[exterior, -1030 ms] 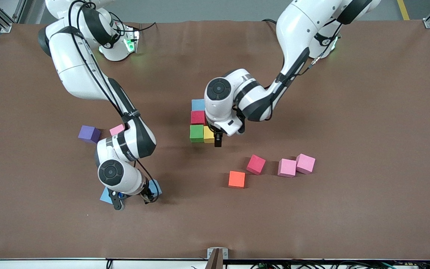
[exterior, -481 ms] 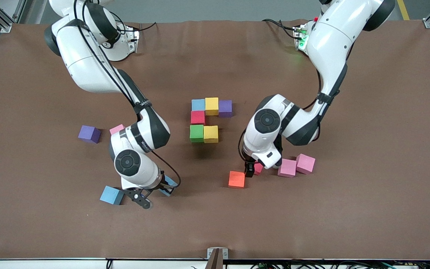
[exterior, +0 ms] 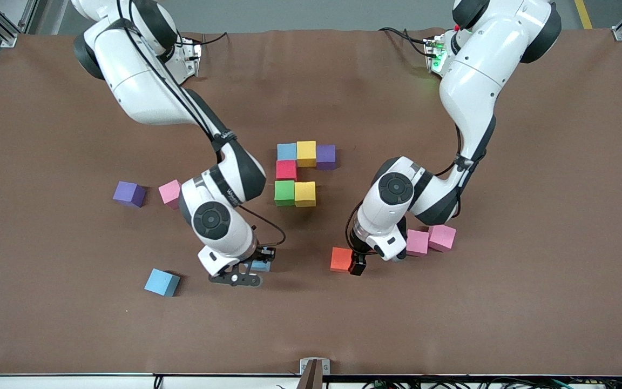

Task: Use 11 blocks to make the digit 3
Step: 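Grasp the orange cube with the left gripper while the right gripper carries blue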

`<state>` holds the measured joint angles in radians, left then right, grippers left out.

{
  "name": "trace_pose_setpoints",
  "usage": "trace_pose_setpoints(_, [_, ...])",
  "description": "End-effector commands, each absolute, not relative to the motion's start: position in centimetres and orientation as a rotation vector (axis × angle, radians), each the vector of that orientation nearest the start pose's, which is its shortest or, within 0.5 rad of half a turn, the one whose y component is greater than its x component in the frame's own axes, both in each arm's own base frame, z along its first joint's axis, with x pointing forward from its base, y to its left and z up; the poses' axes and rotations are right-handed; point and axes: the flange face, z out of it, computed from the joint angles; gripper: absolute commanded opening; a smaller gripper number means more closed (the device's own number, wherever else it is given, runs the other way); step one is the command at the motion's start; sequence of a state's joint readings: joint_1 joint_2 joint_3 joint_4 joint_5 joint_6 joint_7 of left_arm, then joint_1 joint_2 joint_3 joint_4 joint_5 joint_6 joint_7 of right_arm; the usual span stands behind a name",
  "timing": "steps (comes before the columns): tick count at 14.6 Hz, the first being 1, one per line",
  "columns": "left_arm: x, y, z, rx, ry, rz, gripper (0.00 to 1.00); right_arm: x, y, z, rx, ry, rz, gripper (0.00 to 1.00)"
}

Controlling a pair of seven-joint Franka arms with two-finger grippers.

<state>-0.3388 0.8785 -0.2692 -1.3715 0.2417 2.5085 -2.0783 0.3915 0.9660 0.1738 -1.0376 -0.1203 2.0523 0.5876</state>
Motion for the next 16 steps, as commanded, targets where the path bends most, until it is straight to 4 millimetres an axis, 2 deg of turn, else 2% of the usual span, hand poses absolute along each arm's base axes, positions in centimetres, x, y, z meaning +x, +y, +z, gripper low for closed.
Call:
trace_pose_setpoints(1, [65.9, -39.8, 22.4, -2.625, -2.238, -0.089, 1.0, 66.4, 38.9, 26.4, -3.117, -0.044, -0.014, 0.0])
trace_pose_setpoints(4, [66.2, -39.8, 22.0, -2.628, -2.255, -0.087, 1.0, 64.1, 40.4, 25.0, -3.161, -0.11, 0.019, 0.0])
trace_pose_setpoints(7, [66.5, -40.0, 21.6, -2.63, -2.297, -0.066, 1.0, 63.0, 40.7, 25.1, -3.169, -0.115, 0.031, 0.0])
trace_pose_setpoints(9, [66.6, -40.0, 21.1, -2.621, -2.313, -0.049, 1.0, 62.4, 41.5, 25.0, -3.171, -0.066, 0.03, 0.0])
trace_pose_setpoints(11, [66.5, -40.1, 20.7, -2.623, -2.312, -0.046, 1.0, 62.1, 41.9, 25.7, -3.168, -0.036, 0.019, 0.0])
trace_pose_setpoints(13, [66.0, -40.4, 19.7, -2.62, -2.297, -0.033, 1.0, 61.5, 42.0, 25.8, -3.167, -0.032, 0.014, 0.0])
trace_pose_setpoints(16, [65.6, -40.6, 18.4, -2.609, -2.277, -0.019, 0.97, 59.6, 42.1, 24.5, -3.143, -0.021, -0.027, 0.0])
